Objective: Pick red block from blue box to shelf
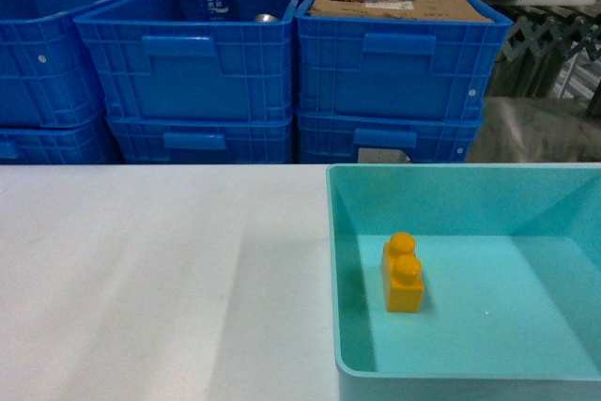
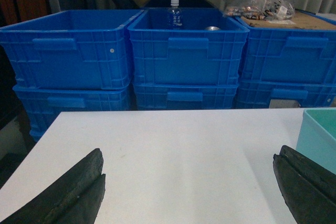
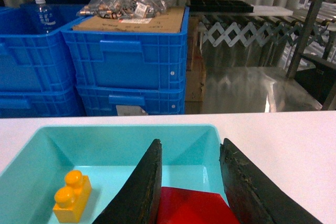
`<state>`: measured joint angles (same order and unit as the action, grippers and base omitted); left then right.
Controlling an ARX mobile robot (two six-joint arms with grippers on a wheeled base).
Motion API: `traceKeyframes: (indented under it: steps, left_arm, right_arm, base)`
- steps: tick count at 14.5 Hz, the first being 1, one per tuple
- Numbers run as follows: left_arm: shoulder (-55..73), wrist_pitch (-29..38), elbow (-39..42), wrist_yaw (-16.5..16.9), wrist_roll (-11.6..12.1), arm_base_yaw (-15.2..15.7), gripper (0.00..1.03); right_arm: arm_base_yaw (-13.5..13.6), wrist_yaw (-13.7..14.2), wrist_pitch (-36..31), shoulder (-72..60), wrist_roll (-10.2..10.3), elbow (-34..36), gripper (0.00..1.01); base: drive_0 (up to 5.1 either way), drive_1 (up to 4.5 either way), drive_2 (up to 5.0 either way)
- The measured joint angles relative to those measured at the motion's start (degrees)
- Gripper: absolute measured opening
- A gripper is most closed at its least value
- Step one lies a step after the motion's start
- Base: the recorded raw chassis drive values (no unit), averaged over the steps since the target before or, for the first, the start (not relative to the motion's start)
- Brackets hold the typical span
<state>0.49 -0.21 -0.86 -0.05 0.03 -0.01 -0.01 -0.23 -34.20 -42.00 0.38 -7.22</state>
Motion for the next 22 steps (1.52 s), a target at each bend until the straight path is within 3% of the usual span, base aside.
traceKeyframes:
  steps: [8,10,22]
  left_arm:
    - [0.00,0.00,0.00,0.00,-0.02,0.00,0.98]
    - [0.00,-0.02,0.00,0.00,0.00,0.00,0.98]
    - [0.00,0.00,0.00,0.00,-0.02,0.00,0.98]
  right_arm:
    - [0.00,0.04,8.92,14.10,0.00,4.68,0.28]
    - [0.00,0.04,8.31,15.45,-0.02,6.54,0.28]
    - [0.00,0.09,24.37,32.13,0.00,6.54,0.28]
  base:
    - [0.0,0.00,0.0]
    - [0.0,0.00,0.0]
    - [0.0,0.00,0.0]
